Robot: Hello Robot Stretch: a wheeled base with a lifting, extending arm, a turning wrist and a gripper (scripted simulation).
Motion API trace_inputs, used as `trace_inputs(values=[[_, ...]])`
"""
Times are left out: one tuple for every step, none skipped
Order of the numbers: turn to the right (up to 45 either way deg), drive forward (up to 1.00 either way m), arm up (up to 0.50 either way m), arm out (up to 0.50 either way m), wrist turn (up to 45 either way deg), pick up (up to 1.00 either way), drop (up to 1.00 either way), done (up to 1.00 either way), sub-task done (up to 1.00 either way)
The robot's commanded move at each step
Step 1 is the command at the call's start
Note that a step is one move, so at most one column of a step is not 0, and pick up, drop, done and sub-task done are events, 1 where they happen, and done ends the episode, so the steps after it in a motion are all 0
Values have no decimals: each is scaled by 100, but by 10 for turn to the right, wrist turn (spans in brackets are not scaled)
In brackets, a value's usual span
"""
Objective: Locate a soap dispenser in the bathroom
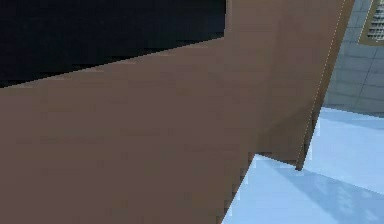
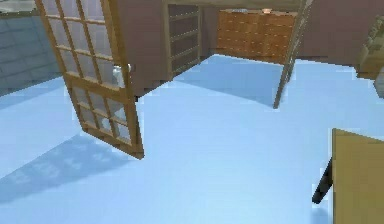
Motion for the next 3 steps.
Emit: trace_inputs(values=[[450, 0, 0, 0, 0, 0, 0, 0, 0], [60, 0, 0, 0, 0, 0, 0, 0, 0], [0, 5, 0, 0, 0, 0, 0, 0, 0]])
